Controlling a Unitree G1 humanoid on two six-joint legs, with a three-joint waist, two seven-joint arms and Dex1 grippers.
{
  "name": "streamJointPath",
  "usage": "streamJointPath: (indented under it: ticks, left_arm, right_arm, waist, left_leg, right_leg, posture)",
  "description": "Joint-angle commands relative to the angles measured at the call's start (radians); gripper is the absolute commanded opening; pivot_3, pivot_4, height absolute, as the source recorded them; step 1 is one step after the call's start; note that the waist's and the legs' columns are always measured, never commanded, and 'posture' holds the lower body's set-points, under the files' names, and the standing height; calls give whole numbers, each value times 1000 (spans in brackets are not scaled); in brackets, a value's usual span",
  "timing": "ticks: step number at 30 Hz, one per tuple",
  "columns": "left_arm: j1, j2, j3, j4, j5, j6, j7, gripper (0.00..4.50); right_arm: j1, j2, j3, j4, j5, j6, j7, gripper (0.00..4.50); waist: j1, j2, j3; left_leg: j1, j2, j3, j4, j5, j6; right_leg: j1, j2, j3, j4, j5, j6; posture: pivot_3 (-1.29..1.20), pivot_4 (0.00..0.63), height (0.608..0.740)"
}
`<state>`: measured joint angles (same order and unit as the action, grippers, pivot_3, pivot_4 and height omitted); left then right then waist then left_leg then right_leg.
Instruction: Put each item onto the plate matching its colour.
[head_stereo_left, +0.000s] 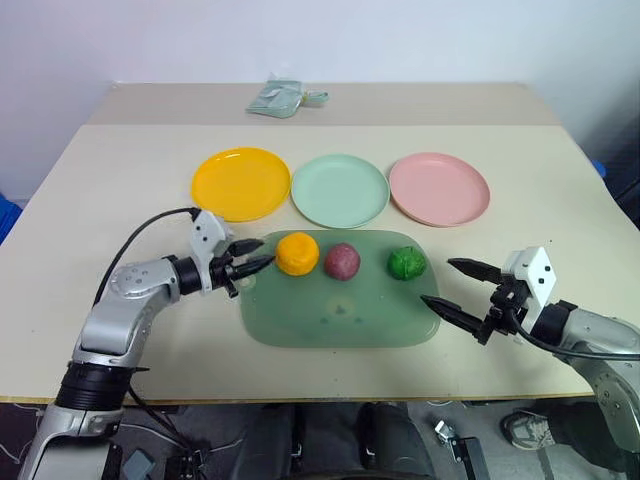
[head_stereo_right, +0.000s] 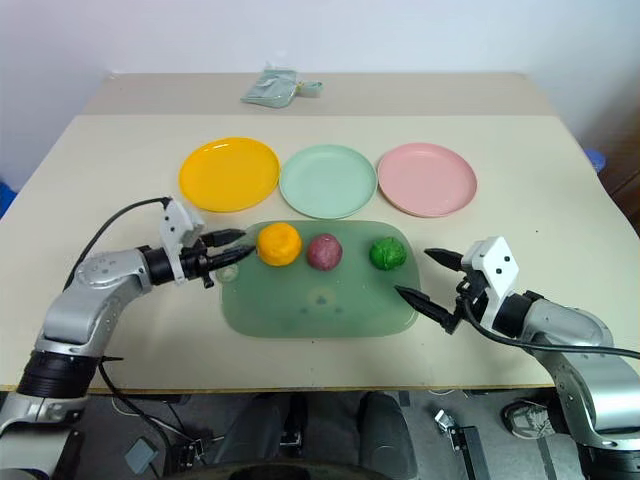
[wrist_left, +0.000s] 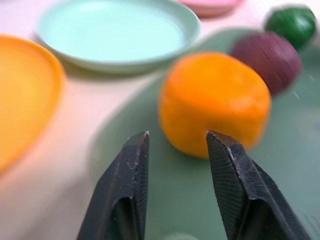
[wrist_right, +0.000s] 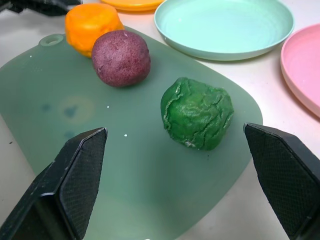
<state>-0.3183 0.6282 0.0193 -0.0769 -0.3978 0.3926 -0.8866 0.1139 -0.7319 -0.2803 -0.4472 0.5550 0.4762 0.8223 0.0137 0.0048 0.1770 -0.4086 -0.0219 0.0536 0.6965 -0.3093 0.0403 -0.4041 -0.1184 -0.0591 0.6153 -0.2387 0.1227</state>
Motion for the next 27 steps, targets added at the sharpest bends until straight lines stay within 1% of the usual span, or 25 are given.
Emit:
streamJointPath:
  ticks: [1,2,5,6,10,14,19,22,23,24,26,27]
  left_arm:
    - [-13,24,43,4,-53,56,-36,2245]
    - [-22,24,52,6,-66,67,-38,2579]
    - [-47,17,61,-15,-103,98,-45,4067]
    - [-64,8,49,-31,-114,114,-47,4468]
    - [-118,-8,-56,-39,-38,98,-54,4468]
    - [-172,-29,-158,25,61,44,-62,4468]
    - [-223,-51,-225,118,141,-19,-84,4468]
    - [-236,-63,-227,147,159,-45,-89,3666]
    - [-237,-65,-223,150,159,-47,-91,3303]
    - [-237,-66,-219,152,160,-51,-93,3133]
    - [-234,-63,-199,150,156,-51,-86,3127]
    - [-239,-68,-146,157,121,-39,-65,3127]
  right_arm:
    - [3,0,-24,10,-7,-42,13,4500]
    - [5,2,-22,19,-12,-52,17,4500]
    - [12,7,-20,34,-19,-74,22,4500]
    - [13,10,-17,40,-23,-83,23,4500]
    - [8,20,-8,48,-31,-99,17,4500]
    - [4,26,0,34,-32,-95,7,4500]
    - [9,21,-7,0,-18,-75,-7,4500]
    - [12,21,-9,-28,-11,-58,-22,4500]
    - [12,21,-10,-38,-8,-51,-29,4500]
    - [11,21,-11,-46,-6,-44,-35,4500]
    - [10,19,-14,-61,0,-31,-45,4500]
    - [8,17,-17,-72,5,-21,-51,4500]
  waist:
    - [0,0,0]
    - [1,0,0]
    - [2,0,0]
    - [3,0,0]
    - [3,0,0]
    - [0,0,0]
    - [2,0,0]
    - [2,0,0]
    - [2,0,0]
    - [1,0,0]
    - [1,0,0]
    - [1,0,0]
  left_leg:
    - [0,0,0,0,0,0]
    - [0,0,0,0,0,0]
    - [0,0,0,1,0,0]
    - [0,0,0,1,0,0]
    - [0,0,-1,1,0,1]
    - [0,0,0,1,0,0]
    - [0,0,0,1,0,1]
    - [0,0,0,2,0,1]
    - [0,0,0,2,0,1]
    - [0,0,0,2,0,1]
    - [0,0,0,2,0,1]
    - [0,0,0,2,0,1]
  right_leg:
    - [0,0,0,0,0,0]
    - [0,0,0,0,0,0]
    - [0,0,0,0,0,0]
    - [1,0,0,0,0,0]
    - [2,0,0,0,0,0]
    - [2,1,0,0,0,1]
    - [2,2,0,0,0,1]
    - [2,2,0,0,0,1]
    - [2,2,0,0,0,1]
    - [2,1,0,0,0,1]
    - [2,1,0,0,0,1]
    - [2,1,0,0,0,1]
  posture:
    - [0,150,740]
    - [0,150,740]
    - [0,150,740]
    - [0,150,740]
    - [0,150,740]
    - [0,150,740]
    - [0,150,740]
    - [0,150,740]
    - [0,150,740]
    - [0,150,740]
    - [0,150,740]
    - [0,150,740]
